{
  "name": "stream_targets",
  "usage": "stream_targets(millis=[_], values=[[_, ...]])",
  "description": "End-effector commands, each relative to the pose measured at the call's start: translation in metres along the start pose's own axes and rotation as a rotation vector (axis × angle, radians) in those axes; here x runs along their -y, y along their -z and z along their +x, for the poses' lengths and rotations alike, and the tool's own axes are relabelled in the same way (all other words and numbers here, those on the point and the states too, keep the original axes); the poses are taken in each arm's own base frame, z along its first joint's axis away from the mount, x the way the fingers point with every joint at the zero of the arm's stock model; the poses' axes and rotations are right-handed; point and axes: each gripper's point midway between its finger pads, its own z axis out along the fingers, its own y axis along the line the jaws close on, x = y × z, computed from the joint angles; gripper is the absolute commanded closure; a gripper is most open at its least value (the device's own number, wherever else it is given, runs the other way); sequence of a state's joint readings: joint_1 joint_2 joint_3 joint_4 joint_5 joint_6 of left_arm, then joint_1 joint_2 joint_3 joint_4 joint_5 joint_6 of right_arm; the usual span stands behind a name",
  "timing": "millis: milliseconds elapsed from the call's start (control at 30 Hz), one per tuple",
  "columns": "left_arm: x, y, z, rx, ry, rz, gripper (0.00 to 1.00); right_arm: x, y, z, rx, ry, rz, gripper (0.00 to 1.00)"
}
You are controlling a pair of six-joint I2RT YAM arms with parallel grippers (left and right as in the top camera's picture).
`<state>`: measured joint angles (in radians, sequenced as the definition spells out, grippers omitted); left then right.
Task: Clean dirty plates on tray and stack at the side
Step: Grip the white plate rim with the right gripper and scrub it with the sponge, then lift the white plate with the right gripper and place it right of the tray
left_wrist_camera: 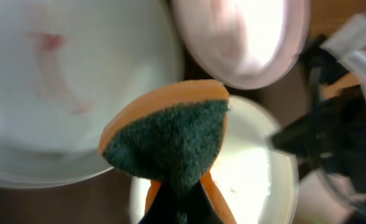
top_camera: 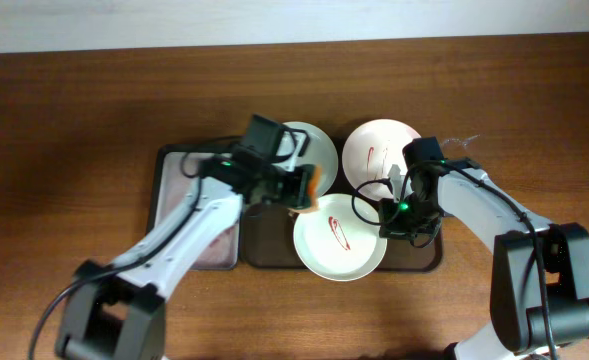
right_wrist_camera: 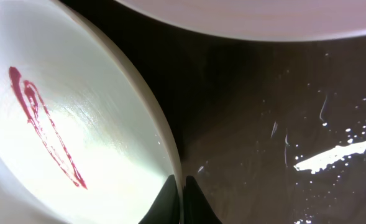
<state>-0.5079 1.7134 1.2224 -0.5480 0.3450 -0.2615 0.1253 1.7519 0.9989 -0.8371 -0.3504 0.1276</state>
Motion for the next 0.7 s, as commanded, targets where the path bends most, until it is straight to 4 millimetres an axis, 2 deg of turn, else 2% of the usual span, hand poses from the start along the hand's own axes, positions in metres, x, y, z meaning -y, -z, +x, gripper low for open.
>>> stream_targets(millis=[0, 100, 233, 300, 400, 500, 533, 600, 633, 667], values=[[0.055, -0.04, 0.025, -0.127, 0.089, 0.211, 1.0, -0.004, 0.001, -0.004, 0.007, 0.006, -0.006, 0.96], [0.084, -0.066, 0.049, -0.233, 0.109, 0.334, 1.0, -0.004, 0.001, -0.004, 0.007, 0.006, -0.006, 0.96], [0.098, -0.087, 0.077, -0.345, 0.134, 0.4, 1.0, -0.004, 0.001, -0.005, 0.008, 0.006, -0.006, 0.96], [0.082, -0.094, 0.079, -0.336, 0.138, 0.314, 1.0, -0.004, 0.001, -0.004, 0.007, 0.005, -0.006, 0.96], [0.025, -0.1, 0.057, -0.233, 0.176, 0.1, 1.0, -0.004, 0.001, -0.004, 0.007, 0.005, -0.006, 0.96], [-0.021, -0.091, 0.036, -0.167, 0.253, 0.024, 1.0, -0.004, 0.001, -0.004, 0.007, 0.005, -0.006, 0.96], [-0.03, -0.088, 0.034, -0.163, 0.268, 0.016, 1.0, -0.004, 0.001, -0.004, 0.007, 0.005, -0.006, 0.96], [-0.037, -0.078, 0.04, -0.192, 0.259, 0.003, 1.0, -0.004, 0.001, -0.004, 0.007, 0.005, -0.006, 0.96], [-0.034, -0.07, 0.045, -0.219, 0.244, 0.003, 1.0, -0.004, 0.001, -0.004, 0.007, 0.006, -0.006, 0.96], [-0.027, -0.054, 0.051, -0.248, 0.217, 0.011, 1.0, -0.004, 0.001, -0.004, 0.006, 0.005, -0.005, 0.96]])
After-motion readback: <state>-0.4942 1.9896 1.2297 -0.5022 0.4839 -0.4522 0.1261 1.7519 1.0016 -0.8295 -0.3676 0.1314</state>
